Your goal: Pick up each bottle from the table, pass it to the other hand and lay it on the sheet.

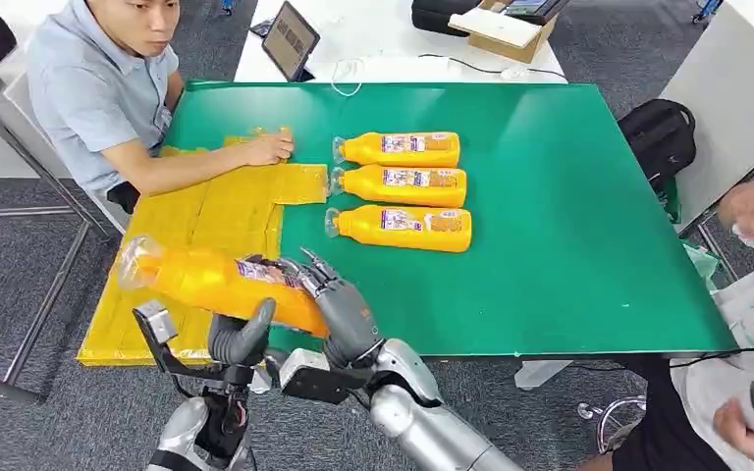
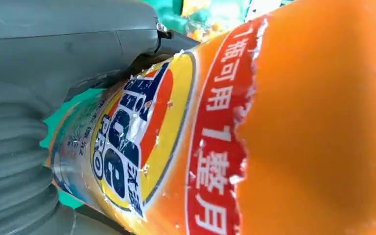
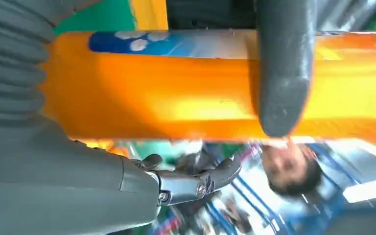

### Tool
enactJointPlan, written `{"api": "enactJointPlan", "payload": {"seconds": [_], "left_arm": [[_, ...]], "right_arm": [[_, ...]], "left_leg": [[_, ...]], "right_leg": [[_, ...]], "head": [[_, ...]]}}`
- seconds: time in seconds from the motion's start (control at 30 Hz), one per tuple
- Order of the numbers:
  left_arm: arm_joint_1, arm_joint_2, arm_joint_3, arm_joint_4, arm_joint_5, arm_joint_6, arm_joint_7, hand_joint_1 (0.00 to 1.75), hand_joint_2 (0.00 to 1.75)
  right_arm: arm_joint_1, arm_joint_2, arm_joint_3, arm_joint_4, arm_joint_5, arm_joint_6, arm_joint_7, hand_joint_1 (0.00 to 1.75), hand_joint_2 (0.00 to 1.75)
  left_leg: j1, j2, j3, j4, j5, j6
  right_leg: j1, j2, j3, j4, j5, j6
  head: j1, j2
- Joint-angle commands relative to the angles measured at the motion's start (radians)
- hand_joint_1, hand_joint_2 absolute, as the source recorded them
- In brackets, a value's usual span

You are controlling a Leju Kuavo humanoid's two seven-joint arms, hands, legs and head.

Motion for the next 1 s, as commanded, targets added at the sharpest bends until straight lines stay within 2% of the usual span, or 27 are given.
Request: {"api": "enactJointPlan", "payload": {"seconds": [0.03,0.13,0.33,0.47,0.53,0.6,0.7,0.73,1.0], "left_arm": [[-0.225,0.090,0.117,0.296,-0.188,0.213,-0.028,1.75,1.75],[-0.335,0.133,0.144,0.445,-0.375,0.300,-0.050,1.75,1.75],[-0.338,0.117,0.165,0.450,-0.403,0.288,-0.050,1.75,1.75],[-0.410,0.186,0.056,0.522,-0.705,0.412,-0.002,1.75,1.75],[-0.493,0.199,0.053,0.614,-0.795,0.375,0.040,1.75,1.75],[-0.605,0.219,-0.003,0.754,-0.948,0.385,0.103,1.75,1.75],[-0.719,0.214,-0.031,0.887,-1.016,0.289,0.155,1.75,1.75],[-0.757,0.217,-0.069,0.939,-1.064,0.236,0.191,1.75,1.75],[-0.913,0.236,-0.282,1.061,-1.353,0.082,0.413,1.75,1.75]], "right_arm": [[0.048,-0.078,0.074,-0.213,0.108,-0.186,-0.026,0.00,0.00],[0.062,-0.094,0.089,-0.305,0.108,-0.208,-0.030,0.00,0.00],[0.061,-0.097,0.087,-0.302,0.108,-0.208,-0.029,0.00,0.00],[0.088,-0.105,0.056,-0.348,0.086,-0.230,-0.046,0.00,0.00],[0.114,-0.114,0.022,-0.381,0.049,-0.214,-0.056,0.00,0.00],[0.136,-0.121,-0.007,-0.389,0.025,-0.187,-0.070,0.00,0.00],[0.155,-0.121,-0.025,-0.371,-0.004,-0.150,-0.090,0.00,0.00],[0.156,-0.118,-0.031,-0.359,-0.018,-0.138,-0.096,0.00,0.00],[0.158,-0.103,-0.056,-0.315,-0.070,-0.096,-0.126,0.00,0.00]], "left_leg": [[0.001,-0.002,0.004,-0.001,0.000,-0.002],[0.002,-0.003,0.003,-0.001,0.000,-0.002],[0.002,-0.001,0.004,0.000,0.000,-0.002],[0.002,-0.001,0.002,0.000,0.001,-0.002],[0.002,-0.004,0.002,0.001,0.001,-0.002],[0.003,-0.006,0.003,0.001,0.001,-0.003],[0.004,-0.008,0.001,0.002,0.002,-0.003],[0.003,-0.006,0.000,0.001,0.002,-0.002],[0.002,-0.001,0.001,0.001,0.002,-0.002]], "right_leg": [[0.001,-0.002,0.004,-0.001,-0.001,-0.002],[0.002,-0.003,0.004,0.000,-0.001,-0.003],[0.002,-0.001,0.005,0.000,-0.001,-0.002],[0.001,-0.001,0.003,0.000,-0.001,-0.002],[0.002,-0.004,0.004,0.001,-0.002,-0.002],[0.002,-0.005,0.004,0.001,-0.002,-0.003],[0.003,-0.008,0.004,0.002,-0.002,-0.003],[0.002,-0.005,0.002,0.001,-0.001,-0.002],[0.002,-0.001,0.002,0.001,0.001,-0.001]], "head": [[0.000,0.000],[0.000,0.000],[0.000,0.000],[0.000,0.000],[0.000,0.000],[0.000,0.000],[0.000,0.000],[0.000,0.000],[0.000,0.000]]}}
